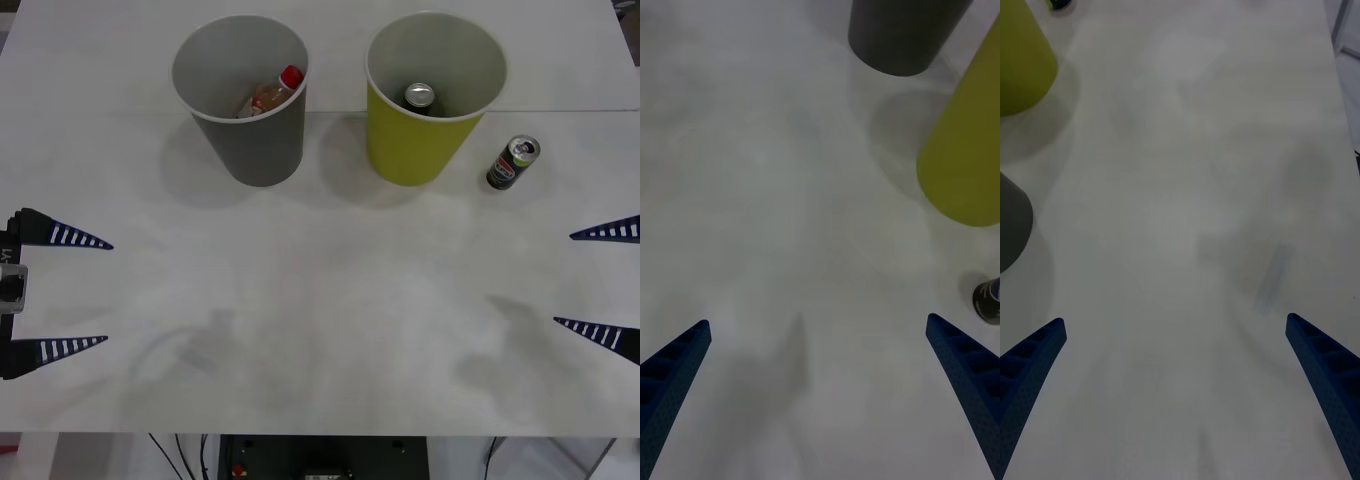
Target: Put the can into the green bin and the plastic bottle into the gray bin
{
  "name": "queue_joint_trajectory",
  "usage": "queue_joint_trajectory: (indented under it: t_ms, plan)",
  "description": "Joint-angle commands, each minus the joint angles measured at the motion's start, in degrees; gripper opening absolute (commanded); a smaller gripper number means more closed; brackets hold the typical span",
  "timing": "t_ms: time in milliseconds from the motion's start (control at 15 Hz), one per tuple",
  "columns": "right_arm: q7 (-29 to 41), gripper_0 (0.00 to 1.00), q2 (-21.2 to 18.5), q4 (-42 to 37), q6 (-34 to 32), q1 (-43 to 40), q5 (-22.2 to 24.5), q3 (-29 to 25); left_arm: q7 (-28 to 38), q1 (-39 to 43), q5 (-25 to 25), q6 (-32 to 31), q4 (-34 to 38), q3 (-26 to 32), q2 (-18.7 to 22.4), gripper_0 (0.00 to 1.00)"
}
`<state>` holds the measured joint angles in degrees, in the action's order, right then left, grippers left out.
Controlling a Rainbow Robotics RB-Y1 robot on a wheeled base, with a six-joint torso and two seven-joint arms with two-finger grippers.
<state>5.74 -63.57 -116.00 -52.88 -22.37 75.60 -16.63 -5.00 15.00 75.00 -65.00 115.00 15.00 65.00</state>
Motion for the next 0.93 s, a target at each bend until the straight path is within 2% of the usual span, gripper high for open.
queue_joint_trajectory:
  t_ms: [67,267,600,933]
  plan:
    - [0.5,1.00,-0.1,-0.4,7.8,-2.6,-0.2,2.4,0.0,0.0,0.0,0.0,0.0,0.0,0.0,1.00]
    - [1.2,1.00,-0.1,-0.5,15.7,-5.1,-1.4,5.9,0.0,0.0,0.0,0.0,0.0,0.0,0.0,1.00]
    - [3.1,1.00,-0.2,-0.5,34.2,-7.5,-4.8,14.8,0.0,0.0,0.0,0.0,0.0,0.0,0.0,1.00]
    - [15.1,1.00,-0.2,0.1,58.9,-4.3,-5.2,27.8,0.0,0.0,0.0,0.0,0.0,0.0,0.0,1.00]
